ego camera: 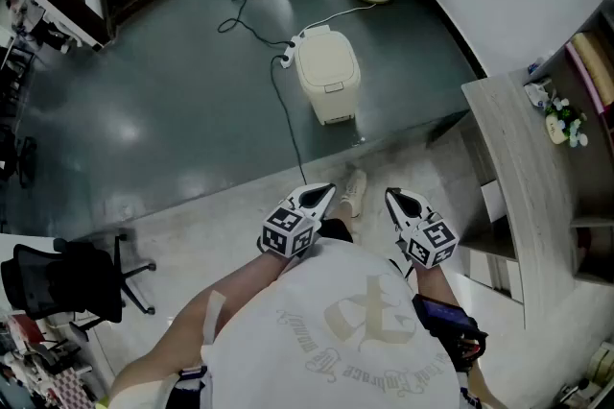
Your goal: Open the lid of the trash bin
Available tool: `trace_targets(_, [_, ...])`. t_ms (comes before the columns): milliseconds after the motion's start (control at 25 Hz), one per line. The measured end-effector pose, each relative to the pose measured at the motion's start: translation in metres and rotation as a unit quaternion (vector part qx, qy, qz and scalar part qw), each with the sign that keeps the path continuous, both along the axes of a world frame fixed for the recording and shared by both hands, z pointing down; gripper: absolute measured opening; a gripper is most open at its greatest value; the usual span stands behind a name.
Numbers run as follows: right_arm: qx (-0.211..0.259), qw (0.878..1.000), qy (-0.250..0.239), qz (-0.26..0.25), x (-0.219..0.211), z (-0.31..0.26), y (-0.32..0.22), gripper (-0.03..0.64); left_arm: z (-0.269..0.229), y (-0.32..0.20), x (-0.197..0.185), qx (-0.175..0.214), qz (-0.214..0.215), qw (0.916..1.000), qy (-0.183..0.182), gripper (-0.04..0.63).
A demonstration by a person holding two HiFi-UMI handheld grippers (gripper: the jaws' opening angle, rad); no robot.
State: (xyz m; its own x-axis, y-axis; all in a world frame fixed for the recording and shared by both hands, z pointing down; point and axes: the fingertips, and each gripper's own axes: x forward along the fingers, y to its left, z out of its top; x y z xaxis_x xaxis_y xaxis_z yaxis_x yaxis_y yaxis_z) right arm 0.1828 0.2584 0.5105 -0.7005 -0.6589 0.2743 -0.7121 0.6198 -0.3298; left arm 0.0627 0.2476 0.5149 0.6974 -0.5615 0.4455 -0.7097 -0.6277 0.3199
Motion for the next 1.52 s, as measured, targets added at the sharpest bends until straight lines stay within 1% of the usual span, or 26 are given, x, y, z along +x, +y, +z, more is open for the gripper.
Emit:
trace_targets(240, [0.0,1.0,-0.012,-0.005,-0.001,0.002,0.005,0.003,0.003,0.008,0.001,-0.002,0.002,1.0,-0.006,0.014])
trace_targets(560, [-0.006,1.0,-0.017,0.002,-0.004,0.007,0.009,0.005,0.002,0.014,-0.004,0.001,0.003,0.9999,-0.012,0.014])
trace_targets(760, [-0.006,1.0,-0.019,-0.002,-0.005,0.008,0.007,0.005,0.003,0.016,-0.005,0.001,-0.001,0.9999,-0.016,0.014])
trace_targets(1080, [-0.01,0.999,-0.027,-0.018,-0.013,0.011,0.009,0.005,-0.001,0.017,-0.016,0.003,-0.024,0.9995,-0.021,0.014])
trace_targets(1200, [-0.007,0.999,-0.03,-0.022,-0.015,0.009,0.004,0.005,-0.007,0.014,-0.024,0.008,-0.037,0.999,-0.022,0.014])
trace_targets(1520, [-0.009,0.999,-0.022,-0.046,-0.029,0.011,-0.013,0.005,-0.002,0.005,-0.041,0.004,-0.07,0.9974,-0.016,0.014])
